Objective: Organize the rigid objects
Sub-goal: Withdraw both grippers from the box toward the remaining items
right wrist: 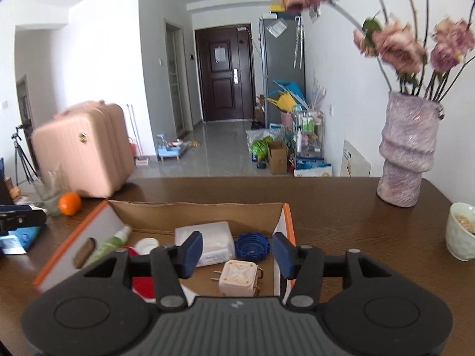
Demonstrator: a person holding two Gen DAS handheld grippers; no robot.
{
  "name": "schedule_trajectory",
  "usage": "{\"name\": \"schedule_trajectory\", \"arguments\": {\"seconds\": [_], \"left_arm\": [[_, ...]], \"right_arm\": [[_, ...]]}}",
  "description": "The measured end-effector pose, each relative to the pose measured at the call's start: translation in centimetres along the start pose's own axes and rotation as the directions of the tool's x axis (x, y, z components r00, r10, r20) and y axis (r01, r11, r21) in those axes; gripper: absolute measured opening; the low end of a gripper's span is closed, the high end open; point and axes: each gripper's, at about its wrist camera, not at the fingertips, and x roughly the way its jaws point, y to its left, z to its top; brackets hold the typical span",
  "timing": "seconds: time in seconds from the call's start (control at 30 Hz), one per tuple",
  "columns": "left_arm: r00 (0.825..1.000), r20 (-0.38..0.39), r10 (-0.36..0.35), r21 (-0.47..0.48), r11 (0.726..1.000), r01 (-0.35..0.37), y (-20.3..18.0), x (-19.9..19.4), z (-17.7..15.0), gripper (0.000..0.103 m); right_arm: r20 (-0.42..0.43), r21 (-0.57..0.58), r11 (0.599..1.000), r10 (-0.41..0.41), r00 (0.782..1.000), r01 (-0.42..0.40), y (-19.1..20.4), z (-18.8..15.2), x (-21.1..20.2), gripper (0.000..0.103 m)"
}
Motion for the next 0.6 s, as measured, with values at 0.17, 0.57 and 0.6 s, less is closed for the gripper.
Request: {"name": "schedule_trajectory", "arguments": {"seconds": [0.17,0.57,0.6], "left_arm": [[0.998,0.059,0.03,0.028,0.999,-0.032,-1.0,-4.8,-2.0,0.098],[0.974,0.219,0.063,0.042,0.996,-0.074,-4.0,-20.1,-12.2,0.103],[0.972,0.22,0.086,0.018,0.996,-0.092,-4.3,-21.3,-13.4,0.103]], "right_arm": [[0.043,-0.047,0.999,0.03,0.999,-0.028,0.9,-1.6,-6.0,0.07],[0.163,-0.075,0.993,0.099,0.982,-0.088,3.4,-11.6,-20.0,0.094],[0.181,-0.074,0.994,0.096,0.979,-0.084,3.8,-12.8,-20.9,0.094]]}}
